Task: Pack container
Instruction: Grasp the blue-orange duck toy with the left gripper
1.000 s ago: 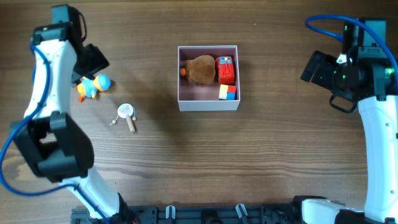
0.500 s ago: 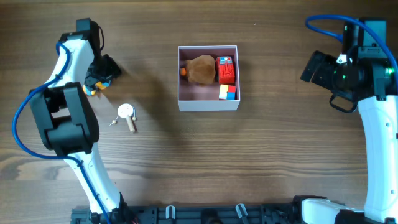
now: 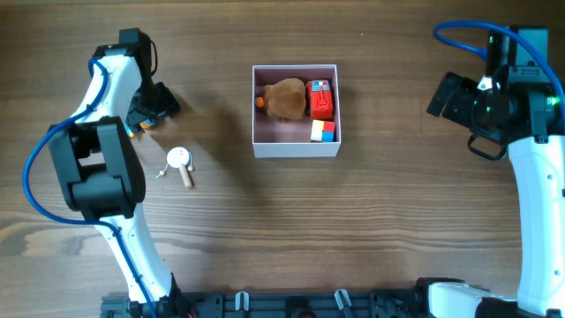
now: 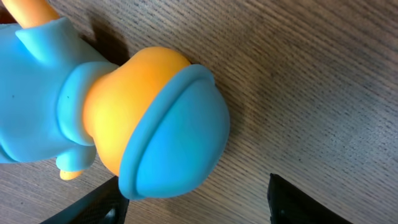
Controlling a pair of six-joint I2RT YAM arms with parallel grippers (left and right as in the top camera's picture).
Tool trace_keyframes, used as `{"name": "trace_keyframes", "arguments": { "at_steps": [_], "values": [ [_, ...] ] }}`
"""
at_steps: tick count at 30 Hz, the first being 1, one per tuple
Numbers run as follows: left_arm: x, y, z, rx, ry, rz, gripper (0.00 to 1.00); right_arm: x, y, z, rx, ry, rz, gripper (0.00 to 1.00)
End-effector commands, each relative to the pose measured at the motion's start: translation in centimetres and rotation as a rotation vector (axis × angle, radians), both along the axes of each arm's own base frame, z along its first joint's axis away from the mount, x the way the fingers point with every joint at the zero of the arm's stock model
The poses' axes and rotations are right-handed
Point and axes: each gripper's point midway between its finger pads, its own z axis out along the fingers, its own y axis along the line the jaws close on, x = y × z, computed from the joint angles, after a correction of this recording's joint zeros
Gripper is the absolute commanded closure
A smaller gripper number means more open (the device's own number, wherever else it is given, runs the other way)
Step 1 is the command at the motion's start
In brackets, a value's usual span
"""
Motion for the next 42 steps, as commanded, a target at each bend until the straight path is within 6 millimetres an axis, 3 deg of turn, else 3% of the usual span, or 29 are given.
{"name": "trace_keyframes", "arguments": {
  "at_steps": [1,7,15,19,30,34,38,42],
  "values": [
    [0.0,0.6,0.2,0.033,0.002,-0.03,0.28,0.1,-0.2,-0.1,-0.011,0.005,0.005,0.0],
    [0.4,2.2,1.5,0.124,-0.025,-0.027,0.28,0.1,-0.2,-0.1,-0.011,0.005,0.004,0.0],
    [3.1,2.7,1.7,0.154,-0.131,-0.02,0.31,0.1,-0.2,-0.1,-0.011,0.005,0.005,0.0],
    [3.3,2.8,0.9,0.154,-0.128,-0.02,0.36,0.1,-0.2,-0.1,-0.011,0.005,0.004,0.0],
    [4.6,2.9,-1.1,0.161,-0.145,-0.069,0.35,0.1,-0.2,-0.1,-0.011,0.005,0.004,0.0],
    [3.8,2.8,-2.6,0.153,-0.095,-0.072,0.41,0.1,-0.2,-0.1,-0.011,0.005,0.004,0.0],
    [3.6,2.8,-2.8,0.152,-0.084,-0.072,0.46,0.1,-0.2,-0.1,-0.011,0.005,0.004,0.0],
    [3.5,2.8,-2.8,0.151,-0.081,-0.073,0.6,0.1,-0.2,-0.1,-0.011,0.005,0.005,0.0]
  ]
}}
